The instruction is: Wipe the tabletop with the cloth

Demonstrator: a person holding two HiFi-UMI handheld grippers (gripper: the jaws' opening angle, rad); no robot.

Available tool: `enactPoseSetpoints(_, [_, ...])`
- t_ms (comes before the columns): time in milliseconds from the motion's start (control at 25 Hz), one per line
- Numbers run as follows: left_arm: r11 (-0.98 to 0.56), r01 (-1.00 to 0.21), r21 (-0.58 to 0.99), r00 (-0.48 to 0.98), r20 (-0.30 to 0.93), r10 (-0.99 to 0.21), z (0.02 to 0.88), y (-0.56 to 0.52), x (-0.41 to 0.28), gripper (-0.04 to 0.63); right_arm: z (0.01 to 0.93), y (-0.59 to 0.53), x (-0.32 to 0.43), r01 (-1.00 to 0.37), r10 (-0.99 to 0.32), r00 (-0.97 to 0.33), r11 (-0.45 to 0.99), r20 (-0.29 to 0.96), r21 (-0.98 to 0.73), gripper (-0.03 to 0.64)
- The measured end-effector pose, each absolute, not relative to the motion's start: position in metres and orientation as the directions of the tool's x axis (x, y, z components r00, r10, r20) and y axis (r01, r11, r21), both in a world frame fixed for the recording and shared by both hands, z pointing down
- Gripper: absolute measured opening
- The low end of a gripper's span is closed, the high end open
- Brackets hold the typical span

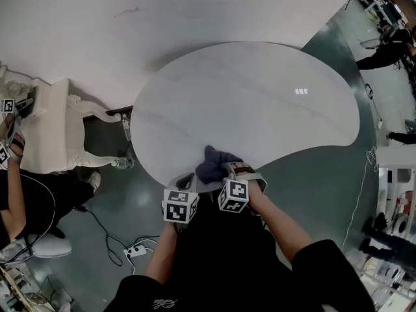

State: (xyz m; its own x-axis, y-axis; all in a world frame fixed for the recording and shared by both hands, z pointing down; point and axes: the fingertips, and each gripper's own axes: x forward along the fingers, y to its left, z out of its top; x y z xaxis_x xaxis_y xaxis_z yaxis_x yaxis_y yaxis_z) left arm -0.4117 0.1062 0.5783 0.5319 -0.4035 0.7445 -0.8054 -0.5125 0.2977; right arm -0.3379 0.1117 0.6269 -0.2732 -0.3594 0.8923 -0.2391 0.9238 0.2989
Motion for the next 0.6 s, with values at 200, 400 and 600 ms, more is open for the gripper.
enactPoseSetpoints(200, [-0.476,-0.829,0.294,0.511,0.744,-0.430,0.579,0.099,-0.415,0.008,0.626,0.072,-0.336,-0.232,-0.384,-0.298,0.917,0.874,0.324,0.015])
enactPoseSetpoints(400, [-0.473,-0.828,0.300,0.513,0.745,-0.426,0.577,0.092,-0.398,0.008,0.624,0.023,-0.331,-0.221,-0.362,-0.337,0.928,0.869,0.300,0.015])
enactPoseSetpoints(600, [-0.442,-0.850,0.287,0.481,0.765,-0.428,0.578,0.076,-0.390,0.008,0.624,-0.027,-0.336,-0.154,-0.358,-0.360,0.934,0.862,0.323,0.015])
